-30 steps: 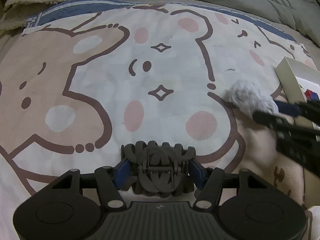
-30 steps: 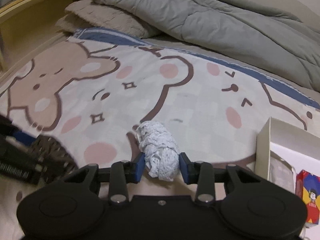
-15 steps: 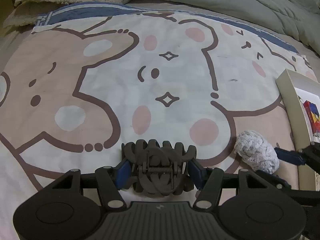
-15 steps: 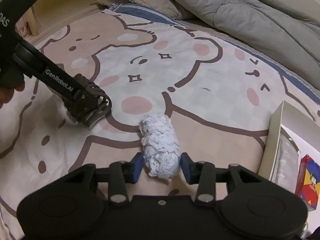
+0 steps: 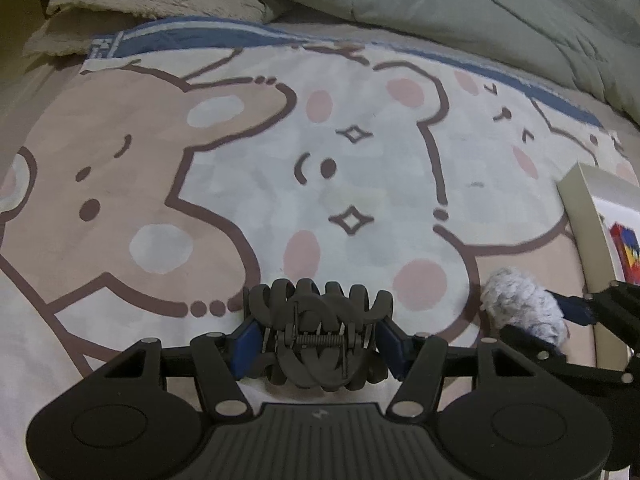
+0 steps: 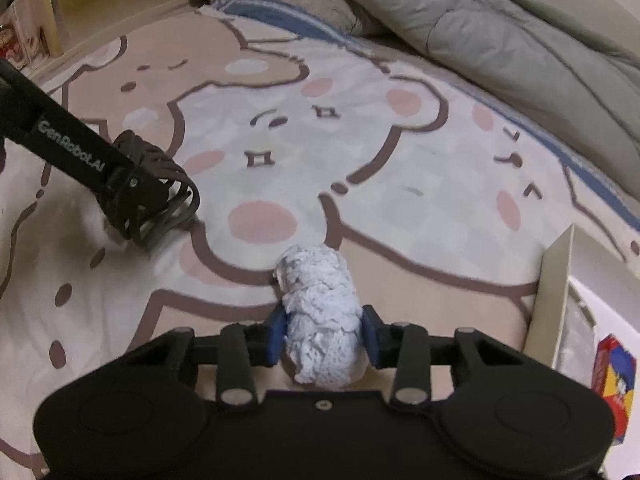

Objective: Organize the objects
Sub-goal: 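Carry the tissue wad with the right tool while the left tool carries the hair clip to the box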

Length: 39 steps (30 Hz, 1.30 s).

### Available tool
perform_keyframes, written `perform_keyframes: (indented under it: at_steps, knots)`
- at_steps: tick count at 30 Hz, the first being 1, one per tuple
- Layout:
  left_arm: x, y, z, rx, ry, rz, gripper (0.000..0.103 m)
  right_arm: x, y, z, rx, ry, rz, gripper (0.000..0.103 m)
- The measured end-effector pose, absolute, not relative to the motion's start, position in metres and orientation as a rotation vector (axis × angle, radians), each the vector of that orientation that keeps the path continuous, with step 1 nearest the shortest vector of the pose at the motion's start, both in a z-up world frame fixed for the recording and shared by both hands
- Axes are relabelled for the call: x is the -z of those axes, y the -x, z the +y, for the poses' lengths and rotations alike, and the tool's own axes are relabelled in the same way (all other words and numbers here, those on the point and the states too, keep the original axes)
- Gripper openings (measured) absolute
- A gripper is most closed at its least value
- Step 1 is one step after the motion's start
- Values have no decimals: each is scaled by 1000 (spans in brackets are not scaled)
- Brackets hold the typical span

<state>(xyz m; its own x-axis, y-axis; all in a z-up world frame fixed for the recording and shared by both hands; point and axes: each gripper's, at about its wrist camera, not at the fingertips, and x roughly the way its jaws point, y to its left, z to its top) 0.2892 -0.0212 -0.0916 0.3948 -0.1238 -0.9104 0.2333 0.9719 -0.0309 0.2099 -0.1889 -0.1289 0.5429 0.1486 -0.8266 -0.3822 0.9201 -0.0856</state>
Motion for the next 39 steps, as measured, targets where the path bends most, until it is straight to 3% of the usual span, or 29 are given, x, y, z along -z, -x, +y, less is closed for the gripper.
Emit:
perform_keyframes:
  at_steps: [20,39]
  knots:
    - [15,-254,-25,224,-99,819,62,50,-188,-218,-152,89,699,40]
    - [-9,-216,-39,249,-93,691,62,6,-155,-242,-17,-38,610,40]
